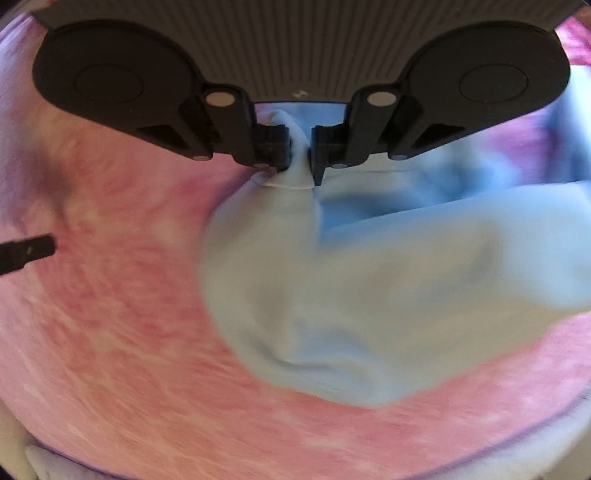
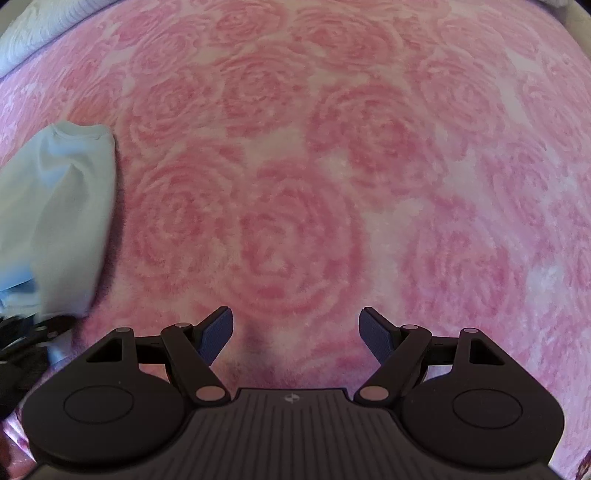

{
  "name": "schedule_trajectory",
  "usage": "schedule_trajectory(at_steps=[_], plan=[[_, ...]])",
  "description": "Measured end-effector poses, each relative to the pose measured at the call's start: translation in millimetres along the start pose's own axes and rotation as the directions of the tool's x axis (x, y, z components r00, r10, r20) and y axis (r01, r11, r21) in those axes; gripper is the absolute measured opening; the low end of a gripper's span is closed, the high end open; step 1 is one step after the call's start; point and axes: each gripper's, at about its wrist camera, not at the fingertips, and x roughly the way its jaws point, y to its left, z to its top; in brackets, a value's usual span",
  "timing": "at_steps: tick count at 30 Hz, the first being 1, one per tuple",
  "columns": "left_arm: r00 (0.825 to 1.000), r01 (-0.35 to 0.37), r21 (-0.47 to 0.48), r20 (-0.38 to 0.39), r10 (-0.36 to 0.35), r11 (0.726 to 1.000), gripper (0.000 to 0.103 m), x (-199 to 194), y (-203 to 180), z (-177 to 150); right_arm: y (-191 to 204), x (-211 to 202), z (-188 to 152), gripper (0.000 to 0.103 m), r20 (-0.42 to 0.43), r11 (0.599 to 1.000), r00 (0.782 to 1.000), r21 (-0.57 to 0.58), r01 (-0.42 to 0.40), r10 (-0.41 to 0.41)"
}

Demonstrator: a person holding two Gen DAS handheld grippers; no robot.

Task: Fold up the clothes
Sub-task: 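Move both grippers down toward the crumpled sweatshirt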

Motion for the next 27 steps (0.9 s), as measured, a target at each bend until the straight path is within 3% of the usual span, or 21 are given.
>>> schedule_trajectory(at_steps=[5, 8, 13, 16, 22, 23, 25, 27], plan=[[0.986, -0.152, 0.005, -0.071, 0.152, 0.988, 0.009, -39, 78, -49, 13, -3, 6, 0.078, 0.006, 0.999, 1.0, -0.026, -0.024, 0.025], [0.982, -0.148, 0.087, -0.108, 0.157, 0.985, 0.016, -43, 82, -68, 23, -1, 7, 0.078, 0.0, 0.999, 1.0, -0.045, -0.03, 0.03], [0.991, -0.113, 0.219, -0.047, 0.126, 0.969, 0.059, -39, 27, -69, 37, -2, 8, 0.078, -0.01, 0.998, 1.0, -0.068, -0.017, 0.017], [0.994, -0.1, 0.286, -0.013, 0.108, 0.953, 0.066, -35, -5, -70, 39, -10, 8, 0.078, -0.005, 0.997, 1.0, -0.074, -0.005, 0.005], [0.997, -0.081, 0.413, 0.049, 0.066, 0.907, 0.069, -26, -70, -70, 32, -14, 9, 0.078, 0.002, 0.996, 0.999, -0.081, 0.04, -0.04], [0.996, -0.085, 0.414, 0.05, 0.071, 0.906, 0.07, -23, -74, -69, 31, -13, 9, 0.078, 0.001, 0.995, 0.999, -0.084, 0.047, -0.047], [0.995, -0.094, 0.416, 0.051, 0.08, 0.905, 0.083, -17, -82, -68, 29, -12, 8, 0.078, 0.001, 0.994, 0.998, -0.089, 0.057, -0.057], [0.995, -0.103, 0.417, 0.053, 0.089, 0.903, 0.084, -11, -90, -67, 27, -12, 5, 0.078, -0.001, 0.994, 0.998, -0.092, 0.062, -0.062]])
